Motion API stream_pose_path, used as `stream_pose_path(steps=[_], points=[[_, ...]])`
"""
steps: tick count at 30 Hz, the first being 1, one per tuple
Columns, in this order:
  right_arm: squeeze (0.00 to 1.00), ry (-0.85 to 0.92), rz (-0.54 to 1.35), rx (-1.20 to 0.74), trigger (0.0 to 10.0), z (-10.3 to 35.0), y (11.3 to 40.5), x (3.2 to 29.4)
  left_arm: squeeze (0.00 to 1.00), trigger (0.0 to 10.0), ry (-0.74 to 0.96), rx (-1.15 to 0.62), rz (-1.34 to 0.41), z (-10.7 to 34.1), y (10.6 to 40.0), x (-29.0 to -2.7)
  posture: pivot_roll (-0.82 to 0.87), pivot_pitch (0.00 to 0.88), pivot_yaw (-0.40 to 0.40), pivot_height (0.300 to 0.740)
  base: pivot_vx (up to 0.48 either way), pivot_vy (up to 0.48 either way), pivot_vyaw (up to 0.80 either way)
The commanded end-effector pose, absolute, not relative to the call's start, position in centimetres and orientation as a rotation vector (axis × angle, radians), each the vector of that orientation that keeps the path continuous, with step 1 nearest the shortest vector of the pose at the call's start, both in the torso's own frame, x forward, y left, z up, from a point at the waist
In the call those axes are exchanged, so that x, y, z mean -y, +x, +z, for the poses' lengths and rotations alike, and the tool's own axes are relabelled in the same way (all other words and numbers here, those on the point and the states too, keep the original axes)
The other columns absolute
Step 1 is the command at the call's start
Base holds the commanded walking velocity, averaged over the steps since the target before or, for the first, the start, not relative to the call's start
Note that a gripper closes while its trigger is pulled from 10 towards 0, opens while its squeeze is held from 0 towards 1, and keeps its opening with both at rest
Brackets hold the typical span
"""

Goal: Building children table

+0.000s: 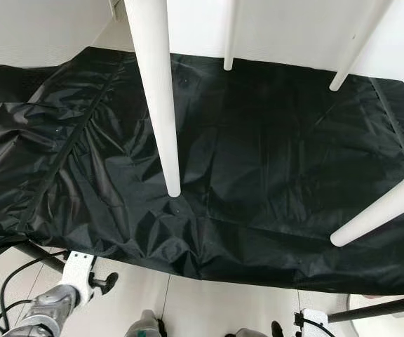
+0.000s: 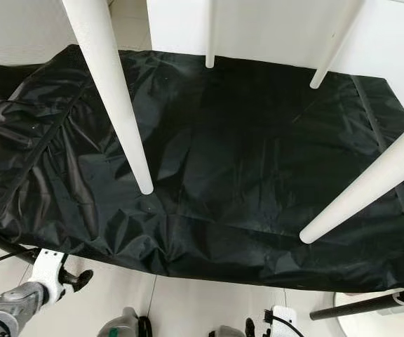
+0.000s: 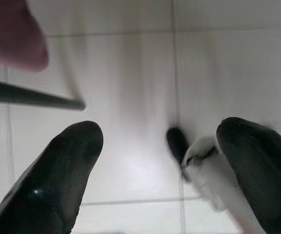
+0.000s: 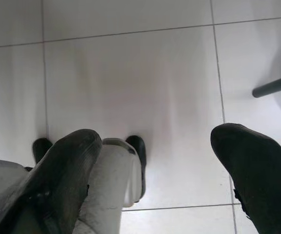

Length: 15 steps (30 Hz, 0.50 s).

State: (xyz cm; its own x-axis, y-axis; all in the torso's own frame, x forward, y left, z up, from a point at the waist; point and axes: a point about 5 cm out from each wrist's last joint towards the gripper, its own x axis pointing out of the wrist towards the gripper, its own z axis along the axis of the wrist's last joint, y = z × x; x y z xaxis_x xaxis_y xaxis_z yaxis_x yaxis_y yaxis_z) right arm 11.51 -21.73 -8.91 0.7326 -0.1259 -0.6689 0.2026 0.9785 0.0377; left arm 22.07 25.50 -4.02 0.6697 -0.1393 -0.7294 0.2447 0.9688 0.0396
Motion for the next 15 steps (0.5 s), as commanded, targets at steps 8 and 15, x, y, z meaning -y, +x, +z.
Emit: stream_pose_path(steps=[8, 15], points=[[0.0, 0.107, -0.202, -0.753, 10.0, -9.1, 11.7, 21.3, 0.0, 10.0, 0.199, -0.902, -0.273, -6.0, 20.4, -22.9, 0.06, 0.065, 0.01, 0.74, 0.0, 0.0, 0.0], [0.0, 0.077, -0.225, -0.715, 10.0, -8.6, 13.4, 21.2, 0.0, 10.0, 0.213, -0.97, -0.26, -7.1, 19.3, -21.9, 0.02, 0.006, -0.001, 0.74, 0.0, 0.0, 0.0]])
